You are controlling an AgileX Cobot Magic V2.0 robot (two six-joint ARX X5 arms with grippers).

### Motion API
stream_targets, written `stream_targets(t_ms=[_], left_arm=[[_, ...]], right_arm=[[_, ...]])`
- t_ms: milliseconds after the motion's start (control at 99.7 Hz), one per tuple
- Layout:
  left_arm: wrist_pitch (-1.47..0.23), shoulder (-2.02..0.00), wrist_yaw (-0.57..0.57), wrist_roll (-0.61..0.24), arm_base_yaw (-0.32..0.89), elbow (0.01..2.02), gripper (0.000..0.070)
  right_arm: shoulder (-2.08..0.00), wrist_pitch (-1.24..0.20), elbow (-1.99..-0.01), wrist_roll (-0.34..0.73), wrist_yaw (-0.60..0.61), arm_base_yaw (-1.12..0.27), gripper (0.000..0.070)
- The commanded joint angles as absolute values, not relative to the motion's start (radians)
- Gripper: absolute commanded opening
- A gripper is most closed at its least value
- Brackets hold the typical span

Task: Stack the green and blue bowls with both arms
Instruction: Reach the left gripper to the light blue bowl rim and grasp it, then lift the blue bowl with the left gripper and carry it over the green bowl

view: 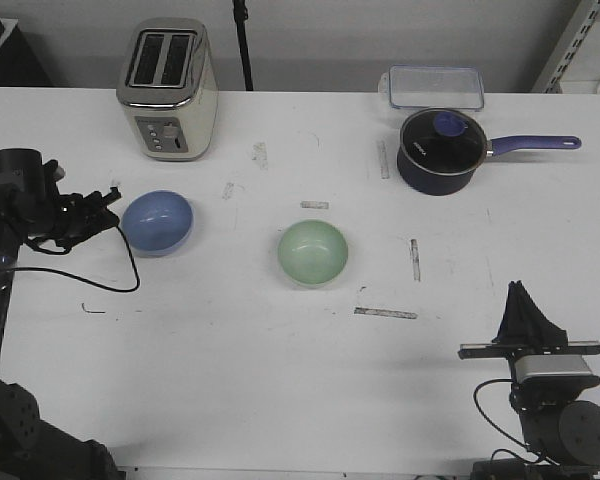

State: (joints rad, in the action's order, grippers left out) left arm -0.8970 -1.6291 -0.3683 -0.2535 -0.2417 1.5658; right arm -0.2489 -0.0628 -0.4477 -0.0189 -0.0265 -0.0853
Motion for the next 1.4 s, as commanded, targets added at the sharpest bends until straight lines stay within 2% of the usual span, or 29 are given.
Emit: stream_targets(t_ms=[0, 140, 753, 803, 903, 943, 1003, 1144, 1214, 1264, 1395], left_arm=[[-0.893, -1.659, -0.376, -0.256, -0.248, 1.592, 0.0338], [-0.889, -1.704, -0.376, -0.28, -0.256, 1.592, 0.0421], [-0.812, -1.91, -0.375, -0.282, -0.213, 1.592, 0.0401], [-0.802, -1.91, -0.375, -0.294, -0.209, 1.592, 0.037], [-0.789, -1.91, -0.375, -0.309, -0.207, 1.592, 0.0193], [-0.786, -1.91, -0.375, -0.309, -0.206, 1.592, 0.0151], [-0.783, -1.91, -0.375, -0.309, -0.205, 1.592, 0.0118], [-0.785, -1.91, -0.375, -0.309, -0.2, 1.592, 0.0109], [-0.785, -1.91, -0.374, -0.309, -0.197, 1.592, 0.0032], [-0.785, -1.91, -0.375, -0.309, -0.196, 1.592, 0.0003], [-0.789, -1.908, -0.375, -0.316, -0.188, 1.592, 0.0001]], right_arm=[[-0.248, -0.052, -0.448, -0.016, -0.026, -0.088, 0.001], [-0.248, -0.052, -0.448, -0.016, -0.026, -0.088, 0.001], [-0.248, -0.052, -0.448, -0.016, -0.026, -0.088, 0.001], [-0.248, -0.052, -0.448, -0.016, -0.026, -0.088, 0.001], [-0.248, -0.052, -0.448, -0.016, -0.026, -0.088, 0.001], [-0.248, -0.052, -0.448, -0.016, -0.026, -0.088, 0.001], [-0.248, -0.052, -0.448, -0.016, -0.026, -0.088, 0.001], [-0.248, -0.052, -0.448, -0.016, -0.026, -0.088, 0.001], [-0.248, -0.052, -0.448, -0.016, -0.026, -0.088, 0.001], [-0.248, -0.052, -0.448, -0.016, -0.026, -0.088, 0.001], [-0.248, -0.052, -0.448, -0.016, -0.026, -0.088, 0.001]])
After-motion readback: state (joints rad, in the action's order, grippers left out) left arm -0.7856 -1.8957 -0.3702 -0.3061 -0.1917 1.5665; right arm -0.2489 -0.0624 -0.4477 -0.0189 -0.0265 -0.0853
